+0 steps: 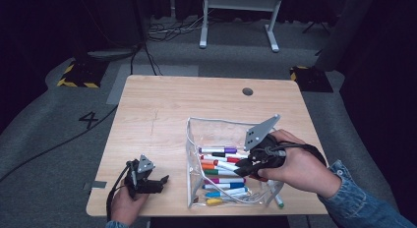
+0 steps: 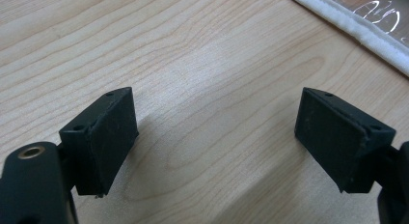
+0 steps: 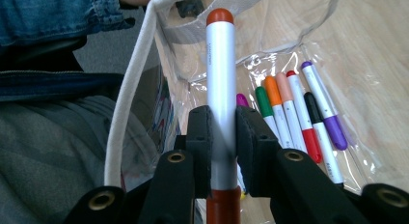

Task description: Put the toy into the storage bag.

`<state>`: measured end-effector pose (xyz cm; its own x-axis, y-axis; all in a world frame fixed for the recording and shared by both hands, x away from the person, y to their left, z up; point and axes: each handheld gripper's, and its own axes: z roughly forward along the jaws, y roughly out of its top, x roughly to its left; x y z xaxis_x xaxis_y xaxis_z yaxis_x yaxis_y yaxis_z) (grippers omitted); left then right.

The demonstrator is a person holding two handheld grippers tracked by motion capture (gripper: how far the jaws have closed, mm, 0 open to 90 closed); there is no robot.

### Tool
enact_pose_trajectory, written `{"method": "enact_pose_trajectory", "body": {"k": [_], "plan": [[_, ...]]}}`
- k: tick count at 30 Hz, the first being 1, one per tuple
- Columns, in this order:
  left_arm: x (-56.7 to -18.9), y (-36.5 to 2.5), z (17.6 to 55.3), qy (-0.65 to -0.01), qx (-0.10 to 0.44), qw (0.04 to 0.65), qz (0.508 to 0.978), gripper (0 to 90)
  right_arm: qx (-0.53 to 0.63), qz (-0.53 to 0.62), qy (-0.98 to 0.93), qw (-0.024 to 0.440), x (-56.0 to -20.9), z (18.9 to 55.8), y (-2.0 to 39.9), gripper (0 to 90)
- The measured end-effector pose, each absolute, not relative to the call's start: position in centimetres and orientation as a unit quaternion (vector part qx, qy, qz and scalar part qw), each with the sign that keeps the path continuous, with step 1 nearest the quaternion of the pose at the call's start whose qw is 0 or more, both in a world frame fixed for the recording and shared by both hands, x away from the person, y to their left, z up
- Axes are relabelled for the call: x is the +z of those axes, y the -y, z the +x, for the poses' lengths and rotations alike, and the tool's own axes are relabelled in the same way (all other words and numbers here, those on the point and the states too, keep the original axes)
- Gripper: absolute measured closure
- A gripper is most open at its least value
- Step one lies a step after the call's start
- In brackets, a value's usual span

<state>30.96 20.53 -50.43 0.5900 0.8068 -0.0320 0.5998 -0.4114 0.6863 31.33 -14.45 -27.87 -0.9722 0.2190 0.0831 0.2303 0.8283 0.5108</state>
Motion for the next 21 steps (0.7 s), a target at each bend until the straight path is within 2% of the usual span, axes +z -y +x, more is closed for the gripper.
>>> {"method": "enact_pose_trajectory", "body": {"k": [9,21], "plan": [[-50.4,-20.5,31.0,-0.426,0.154,0.336,0.826,15.1,-0.216,-0.101,0.971,0.021,-30.9,32.1,12.1,76.6],[-50.4,-20.5,31.0,-0.426,0.154,0.336,0.826,15.2,-0.159,-0.082,0.983,0.028,-32.8,32.8,10.4,76.5]]}}
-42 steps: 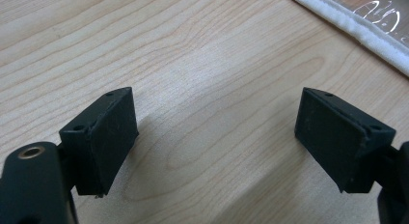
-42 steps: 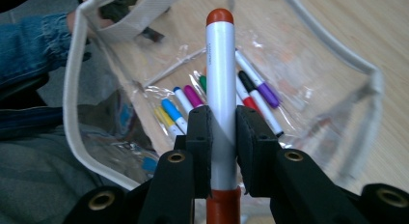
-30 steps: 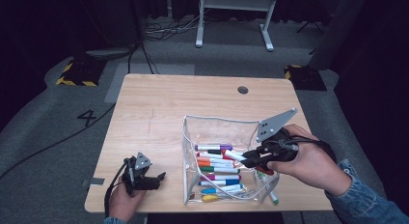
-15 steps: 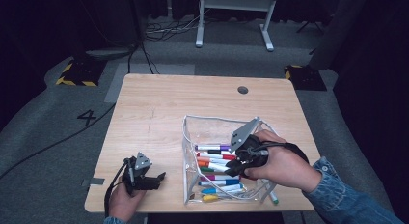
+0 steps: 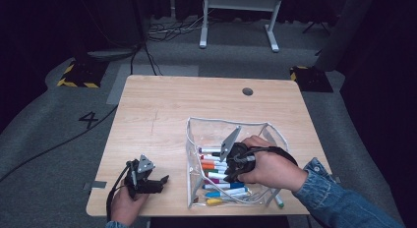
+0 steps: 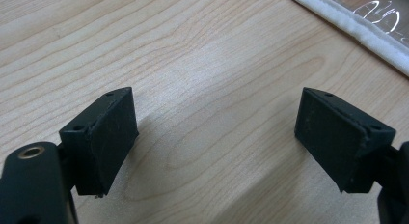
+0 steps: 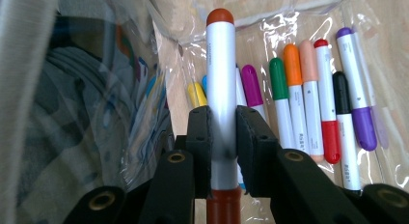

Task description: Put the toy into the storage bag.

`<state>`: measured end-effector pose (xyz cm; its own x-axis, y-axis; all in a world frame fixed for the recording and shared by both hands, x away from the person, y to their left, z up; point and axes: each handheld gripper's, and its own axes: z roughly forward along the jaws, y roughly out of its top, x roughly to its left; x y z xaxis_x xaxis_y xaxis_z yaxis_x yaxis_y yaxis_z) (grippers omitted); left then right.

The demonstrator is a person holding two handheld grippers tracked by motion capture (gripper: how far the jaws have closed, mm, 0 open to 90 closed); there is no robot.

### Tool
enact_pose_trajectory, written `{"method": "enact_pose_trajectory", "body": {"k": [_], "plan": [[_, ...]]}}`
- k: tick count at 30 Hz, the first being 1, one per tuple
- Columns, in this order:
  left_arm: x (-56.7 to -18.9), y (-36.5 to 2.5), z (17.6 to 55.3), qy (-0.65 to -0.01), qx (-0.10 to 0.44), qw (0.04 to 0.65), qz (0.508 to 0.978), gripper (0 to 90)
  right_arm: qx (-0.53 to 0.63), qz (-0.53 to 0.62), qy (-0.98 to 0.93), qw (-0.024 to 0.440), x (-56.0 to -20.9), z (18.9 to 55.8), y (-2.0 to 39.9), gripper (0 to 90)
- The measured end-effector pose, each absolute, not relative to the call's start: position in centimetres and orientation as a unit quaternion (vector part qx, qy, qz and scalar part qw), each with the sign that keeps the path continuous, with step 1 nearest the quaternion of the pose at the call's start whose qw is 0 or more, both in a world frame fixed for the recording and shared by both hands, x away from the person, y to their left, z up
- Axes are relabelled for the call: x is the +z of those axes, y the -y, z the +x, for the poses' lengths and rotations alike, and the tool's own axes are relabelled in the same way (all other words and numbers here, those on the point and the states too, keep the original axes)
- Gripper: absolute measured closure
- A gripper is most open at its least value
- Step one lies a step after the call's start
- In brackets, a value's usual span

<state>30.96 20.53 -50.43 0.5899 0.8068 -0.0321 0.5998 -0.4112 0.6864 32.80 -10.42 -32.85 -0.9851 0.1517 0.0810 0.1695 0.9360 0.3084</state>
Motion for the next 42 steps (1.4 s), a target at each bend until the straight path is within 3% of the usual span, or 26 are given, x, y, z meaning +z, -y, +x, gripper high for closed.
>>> {"method": "enact_pose_trajectory", "body": {"k": [24,26,27,29,36,42], "plan": [[-50.4,-20.5,31.0,-0.426,0.154,0.336,0.826,15.1,-0.106,-0.048,0.989,0.086,-37.8,32.9,9.0,76.4],[-50.4,-20.5,31.0,-0.426,0.154,0.336,0.826,15.1,-0.103,-0.048,0.989,0.09,-38.2,33.0,9.0,71.3],[-50.4,-20.5,31.0,-0.426,0.154,0.336,0.826,15.1,-0.108,-0.052,0.99,0.079,-38.4,33.1,9.0,62.9],[-50.4,-20.5,31.0,-0.426,0.154,0.336,0.826,15.1,-0.127,-0.06,0.989,0.044,-38.1,33.3,9.2,56.9],[-50.4,-20.5,31.0,-0.426,0.155,0.335,0.826,15.1,-0.219,-0.1,0.97,-0.019,-34.1,33.2,11.0,51.2],[-50.4,-20.5,31.0,-0.426,0.154,0.336,0.826,15.1,-0.294,-0.127,0.946,-0.045,-29.9,31.9,13.9,52.9]]}}
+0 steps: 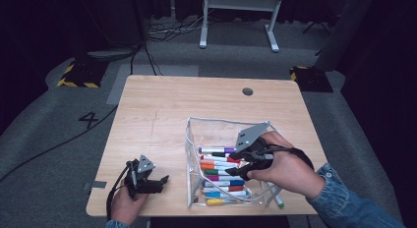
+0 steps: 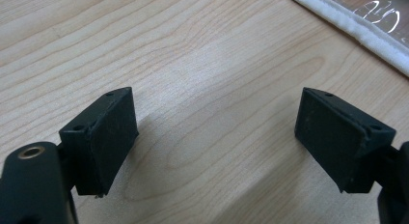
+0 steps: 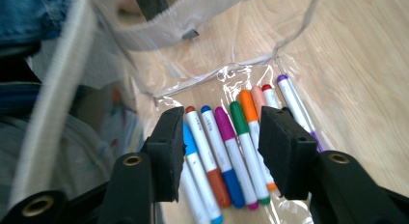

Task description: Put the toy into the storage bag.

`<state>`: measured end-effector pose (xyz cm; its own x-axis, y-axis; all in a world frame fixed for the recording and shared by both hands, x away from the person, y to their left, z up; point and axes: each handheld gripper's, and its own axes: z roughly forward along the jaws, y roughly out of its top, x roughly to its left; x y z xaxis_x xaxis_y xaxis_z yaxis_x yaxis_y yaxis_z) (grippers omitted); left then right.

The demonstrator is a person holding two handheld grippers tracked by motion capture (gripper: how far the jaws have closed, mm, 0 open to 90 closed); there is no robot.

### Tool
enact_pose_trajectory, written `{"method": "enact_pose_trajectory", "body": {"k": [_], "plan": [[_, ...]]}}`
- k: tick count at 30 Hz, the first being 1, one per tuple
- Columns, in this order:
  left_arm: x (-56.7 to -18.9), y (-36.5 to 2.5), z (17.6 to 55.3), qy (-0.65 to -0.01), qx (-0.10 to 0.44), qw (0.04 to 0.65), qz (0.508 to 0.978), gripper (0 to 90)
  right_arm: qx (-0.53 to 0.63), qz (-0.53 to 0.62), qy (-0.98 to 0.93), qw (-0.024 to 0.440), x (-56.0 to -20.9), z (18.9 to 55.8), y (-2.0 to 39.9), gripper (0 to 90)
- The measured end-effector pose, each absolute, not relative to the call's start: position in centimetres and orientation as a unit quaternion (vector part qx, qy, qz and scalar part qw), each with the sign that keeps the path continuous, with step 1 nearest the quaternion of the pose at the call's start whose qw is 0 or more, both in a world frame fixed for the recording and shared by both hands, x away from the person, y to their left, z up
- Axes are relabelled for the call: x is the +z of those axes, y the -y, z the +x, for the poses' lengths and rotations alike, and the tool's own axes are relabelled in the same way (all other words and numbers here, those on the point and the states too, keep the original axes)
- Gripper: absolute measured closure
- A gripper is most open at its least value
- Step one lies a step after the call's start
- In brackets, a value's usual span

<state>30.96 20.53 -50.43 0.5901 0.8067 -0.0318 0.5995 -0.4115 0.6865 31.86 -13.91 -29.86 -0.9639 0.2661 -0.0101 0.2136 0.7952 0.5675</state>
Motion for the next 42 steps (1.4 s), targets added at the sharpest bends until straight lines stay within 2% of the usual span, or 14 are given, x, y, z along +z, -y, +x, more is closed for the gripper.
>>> {"method": "enact_pose_trajectory", "body": {"k": [11,21,28,39,42], "plan": [[-50.4,-20.5,31.0,-0.426,0.154,0.336,0.826,15.1,0.337,0.198,-0.917,0.075,-26.4,29.7,21.4,51.9],[-50.4,-20.6,30.9,-0.426,0.154,0.335,0.826,15.1,0.339,0.27,-0.896,0.094,-26.4,29.3,27.6,51.8],[-50.4,-20.6,30.8,-0.425,0.154,0.335,0.826,15.1,0.327,0.31,-0.889,0.086,-29.6,30.0,29.9,53.9],[-50.4,-20.7,30.8,-0.423,0.155,0.334,0.828,15.1,0.307,0.339,-0.888,0.051,-37.1,31.6,30.0,53.4],[-50.4,-20.7,30.8,-0.423,0.155,0.335,0.828,15.1,0.311,0.345,-0.885,0.026,-39.2,31.8,29.7,52.7]]}}
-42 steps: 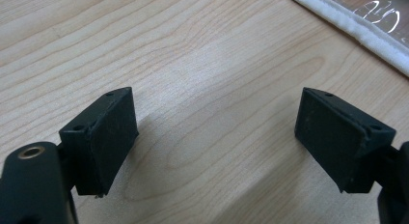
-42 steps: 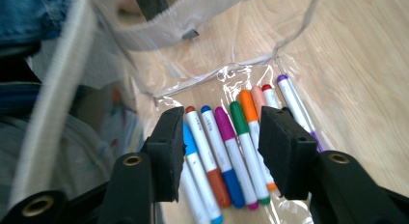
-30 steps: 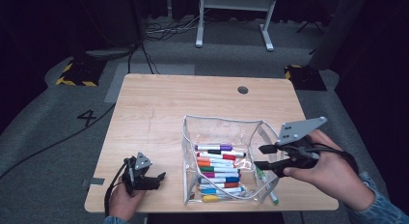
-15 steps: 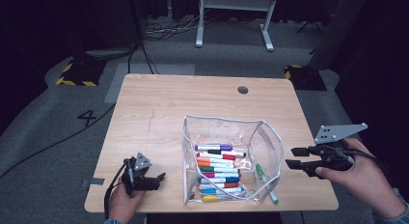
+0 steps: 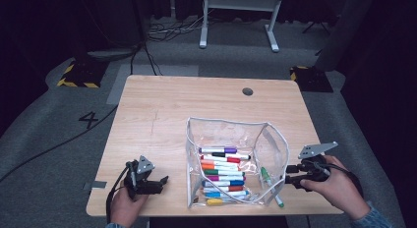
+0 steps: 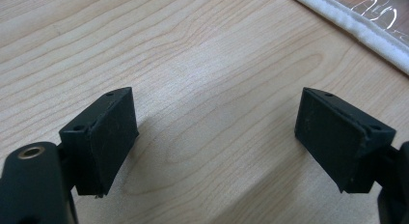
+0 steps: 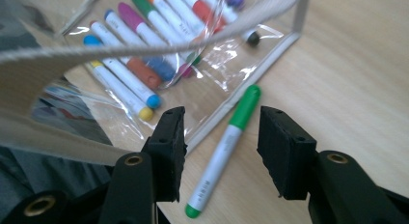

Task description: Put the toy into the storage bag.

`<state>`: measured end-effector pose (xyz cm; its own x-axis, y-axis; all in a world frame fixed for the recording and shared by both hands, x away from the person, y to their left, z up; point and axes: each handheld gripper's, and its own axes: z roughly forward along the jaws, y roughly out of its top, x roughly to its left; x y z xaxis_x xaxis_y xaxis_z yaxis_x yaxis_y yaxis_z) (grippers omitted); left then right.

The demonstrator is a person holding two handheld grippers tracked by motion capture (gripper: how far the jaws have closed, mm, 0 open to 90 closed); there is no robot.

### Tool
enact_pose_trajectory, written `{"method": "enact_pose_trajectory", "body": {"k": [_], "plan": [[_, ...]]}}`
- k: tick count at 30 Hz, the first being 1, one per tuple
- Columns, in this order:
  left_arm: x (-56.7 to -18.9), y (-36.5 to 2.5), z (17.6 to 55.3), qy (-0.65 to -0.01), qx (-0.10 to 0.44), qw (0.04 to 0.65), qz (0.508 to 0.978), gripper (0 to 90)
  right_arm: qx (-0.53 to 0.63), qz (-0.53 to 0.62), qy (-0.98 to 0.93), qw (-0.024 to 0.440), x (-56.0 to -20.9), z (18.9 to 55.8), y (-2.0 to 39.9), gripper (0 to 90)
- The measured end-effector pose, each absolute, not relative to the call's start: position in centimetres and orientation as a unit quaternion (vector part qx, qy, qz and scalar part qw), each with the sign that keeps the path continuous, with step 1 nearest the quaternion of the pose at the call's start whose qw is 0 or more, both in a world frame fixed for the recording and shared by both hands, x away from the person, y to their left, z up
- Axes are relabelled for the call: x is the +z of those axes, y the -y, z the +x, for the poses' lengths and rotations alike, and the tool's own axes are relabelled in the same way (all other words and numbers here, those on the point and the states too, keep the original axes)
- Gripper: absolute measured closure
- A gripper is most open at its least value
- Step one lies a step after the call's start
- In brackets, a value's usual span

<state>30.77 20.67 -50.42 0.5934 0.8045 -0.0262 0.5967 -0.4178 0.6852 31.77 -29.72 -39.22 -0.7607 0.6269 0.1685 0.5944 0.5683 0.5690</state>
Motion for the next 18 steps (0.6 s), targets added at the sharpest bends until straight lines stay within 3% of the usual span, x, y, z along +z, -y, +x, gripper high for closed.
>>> {"method": "enact_pose_trajectory", "body": {"k": [3,15,18], "plan": [[-50.4,-20.7,30.8,-0.423,0.155,0.334,0.828,15.1,0.319,0.345,-0.883,0.005,-41.1,31.6,29.3,52.4],[-50.4,-20.6,30.8,-0.427,0.154,0.336,0.825,15.1,0.295,0.345,-0.891,0.007,-46.5,31.7,28.6,54.6],[-50.4,-20.6,30.8,-0.427,0.154,0.336,0.825,15.2,0.283,0.346,-0.894,0.019,-47.6,32.1,28.6,59.5]]}}
